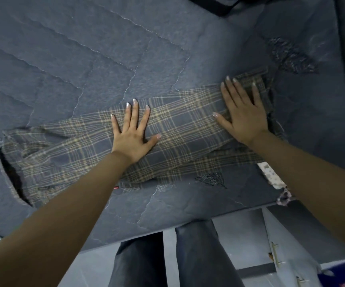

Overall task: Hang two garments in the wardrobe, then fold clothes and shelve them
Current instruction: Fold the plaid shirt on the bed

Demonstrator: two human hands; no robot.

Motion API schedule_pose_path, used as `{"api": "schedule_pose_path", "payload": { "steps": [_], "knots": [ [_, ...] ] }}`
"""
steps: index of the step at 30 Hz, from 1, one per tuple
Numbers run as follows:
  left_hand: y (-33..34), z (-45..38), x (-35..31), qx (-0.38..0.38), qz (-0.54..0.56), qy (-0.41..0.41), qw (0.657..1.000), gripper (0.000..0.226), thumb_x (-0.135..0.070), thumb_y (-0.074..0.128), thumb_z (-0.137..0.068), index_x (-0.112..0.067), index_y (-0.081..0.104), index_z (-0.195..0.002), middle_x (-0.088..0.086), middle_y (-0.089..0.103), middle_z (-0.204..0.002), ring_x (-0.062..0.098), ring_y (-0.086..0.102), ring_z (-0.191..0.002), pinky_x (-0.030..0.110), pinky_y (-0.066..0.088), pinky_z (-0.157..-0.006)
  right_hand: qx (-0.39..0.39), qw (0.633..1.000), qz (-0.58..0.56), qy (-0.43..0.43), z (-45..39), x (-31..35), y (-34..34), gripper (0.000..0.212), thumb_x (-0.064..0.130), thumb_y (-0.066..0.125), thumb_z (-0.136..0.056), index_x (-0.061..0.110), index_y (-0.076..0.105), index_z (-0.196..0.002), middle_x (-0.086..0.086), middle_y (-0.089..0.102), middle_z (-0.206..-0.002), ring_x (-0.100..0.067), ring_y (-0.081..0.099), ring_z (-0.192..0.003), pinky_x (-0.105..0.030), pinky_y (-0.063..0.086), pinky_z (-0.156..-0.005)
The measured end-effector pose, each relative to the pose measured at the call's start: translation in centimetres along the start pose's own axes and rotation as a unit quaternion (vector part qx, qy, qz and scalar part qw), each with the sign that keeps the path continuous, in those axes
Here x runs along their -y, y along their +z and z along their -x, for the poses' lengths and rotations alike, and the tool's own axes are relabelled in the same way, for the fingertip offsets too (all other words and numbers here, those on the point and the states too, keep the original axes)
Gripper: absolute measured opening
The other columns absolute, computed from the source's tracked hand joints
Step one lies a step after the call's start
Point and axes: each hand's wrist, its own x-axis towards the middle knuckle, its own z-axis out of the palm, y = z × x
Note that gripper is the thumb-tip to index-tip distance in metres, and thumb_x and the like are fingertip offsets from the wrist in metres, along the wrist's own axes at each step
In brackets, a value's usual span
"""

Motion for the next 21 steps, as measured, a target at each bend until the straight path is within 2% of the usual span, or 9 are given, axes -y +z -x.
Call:
{"api": "schedule_pose_path", "payload": {
  "steps": [4,6,7,10,12,14,16,19,21],
  "knots": [
    [-1.8,-0.5,-4.3,-0.03,-0.026,0.123,0.992,0.075,-0.068,0.013,-0.093,-0.032,-0.011,-0.154,0.005,-0.026,-0.159,0.021,-0.019,-0.148,0.057,-0.012,-0.116,0.007,0.997,-0.071,0.012,0.1,-1.1,-1.7,0.061,0.045,0.021,-0.105,0.017,0.007,-0.156,0.0,-0.002,-0.164,-0.023,-0.002,-0.151,-0.044,-0.002,-0.122],
    [-2.5,-1.9,-7.5,-0.012,-0.018,0.159,0.987,0.068,-0.063,0.014,-0.096,-0.032,0.0,-0.155,0.004,-0.017,-0.162,0.019,-0.014,-0.149,0.054,-0.009,-0.118,-0.02,0.978,-0.206,0.027,1.2,-1.2,-2.9,0.056,0.03,0.038,-0.105,0.011,0.022,-0.154,-0.008,0.009,-0.163,-0.027,0.01,-0.149,-0.04,0.006,-0.122],
    [-3.2,-2.8,-9.0,-0.012,0.021,0.14,0.99,0.062,-0.058,0.017,-0.099,-0.031,0.012,-0.154,0.004,-0.007,-0.163,0.019,-0.007,-0.15,0.051,-0.007,-0.119,-0.053,0.953,-0.292,0.06,2.3,-1.1,-3.4,0.051,0.022,0.045,-0.103,0.007,0.031,-0.15,-0.011,0.02,-0.16,-0.027,0.02,-0.147,-0.037,0.015,-0.121],
    [-6.5,-6.4,-12.7,-0.092,0.21,0.015,0.973,0.042,-0.041,0.042,-0.101,-0.017,0.057,-0.132,0.012,0.045,-0.145,0.028,0.04,-0.136,0.037,0.025,-0.116,-0.175,0.855,-0.462,0.157,7.0,-0.6,-4.4,0.031,0.009,0.048,-0.1,0.004,0.058,-0.129,-0.007,0.048,-0.139,-0.014,0.048,-0.126,-0.026,0.04,-0.106],
    [-8.9,-9.0,-14.8,-0.083,0.33,-0.03,0.94,0.035,-0.036,0.058,-0.096,-0.011,0.062,-0.119,0.012,0.06,-0.124,0.027,0.056,-0.117,0.031,0.041,-0.103,-0.21,0.802,-0.522,0.201,10.5,-0.2,-3.8,0.022,0.005,0.052,-0.097,0.012,0.066,-0.113,0.0,0.059,-0.119,-0.003,0.058,-0.104,-0.016,0.046,-0.089],
    [-10.6,-10.9,-17.1,0.023,0.421,-0.02,0.907,0.034,-0.034,0.066,-0.091,-0.009,0.06,-0.113,0.006,0.064,-0.109,0.019,0.06,-0.101,0.015,0.046,-0.09,-0.167,0.74,-0.596,0.265,13.3,0.2,-2.3,0.02,0.007,0.058,-0.095,0.023,0.068,-0.099,0.005,0.067,-0.103,-0.006,0.063,-0.092,-0.019,0.049,-0.085],
    [-11.4,-12.3,-19.0,0.125,0.39,0.006,0.912,0.034,-0.035,0.07,-0.087,-0.011,0.057,-0.109,-0.002,0.062,-0.096,0.011,0.057,-0.09,0.002,0.041,-0.073,-0.065,0.654,-0.657,0.369,15.1,0.6,-0.2,0.01,0.018,0.063,-0.094,0.022,0.069,-0.087,-0.004,0.072,-0.094,-0.016,0.067,-0.087,-0.033,0.053,-0.087],
    [-12.1,-13.7,-20.3,0.186,0.312,0.022,0.932,0.049,-0.048,0.073,-0.081,-0.015,0.059,-0.114,-0.002,0.061,-0.11,0.013,0.054,-0.106,0.019,0.039,-0.09,0.119,0.543,-0.675,0.486,16.2,1.3,1.7,0.029,0.048,0.062,-0.09,0.019,0.065,-0.096,-0.004,0.073,-0.099,-0.016,0.067,-0.089,-0.035,0.055,-0.082],
    [-12.3,-13.9,-20.6,0.234,0.318,0.009,0.919,0.069,-0.055,0.072,-0.077,-0.017,0.053,-0.132,-0.002,0.054,-0.133,0.016,0.048,-0.121,0.03,0.034,-0.102,0.09,0.46,-0.74,0.482,16.2,2.0,2.3,0.035,0.05,0.062,-0.089,0.023,0.06,-0.109,0.001,0.072,-0.1,-0.015,0.067,-0.094,-0.033,0.055,-0.081]
  ]
}}
